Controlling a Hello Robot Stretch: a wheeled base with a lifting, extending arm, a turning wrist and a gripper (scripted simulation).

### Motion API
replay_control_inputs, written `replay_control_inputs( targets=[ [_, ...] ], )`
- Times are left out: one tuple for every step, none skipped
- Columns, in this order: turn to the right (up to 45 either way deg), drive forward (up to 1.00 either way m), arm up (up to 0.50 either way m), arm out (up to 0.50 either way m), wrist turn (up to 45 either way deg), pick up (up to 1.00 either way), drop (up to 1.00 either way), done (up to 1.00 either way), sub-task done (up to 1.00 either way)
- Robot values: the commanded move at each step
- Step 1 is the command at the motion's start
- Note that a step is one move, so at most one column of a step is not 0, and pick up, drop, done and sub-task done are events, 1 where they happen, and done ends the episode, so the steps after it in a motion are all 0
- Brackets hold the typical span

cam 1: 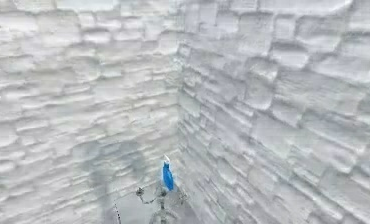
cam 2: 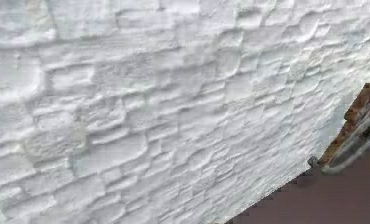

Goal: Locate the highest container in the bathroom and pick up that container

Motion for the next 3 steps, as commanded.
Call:
replay_control_inputs(
  targets=[
    [0.0,0.25,0.0,0.0,0.0,0.0,0.0,0.0,0.0],
    [-45.0,0.0,0.0,0.0,0.0,0.0,0.0,0.0,0.0],
    [-45.0,0.0,0.0,0.0,0.0,0.0,0.0,0.0,0.0]
  ],
)
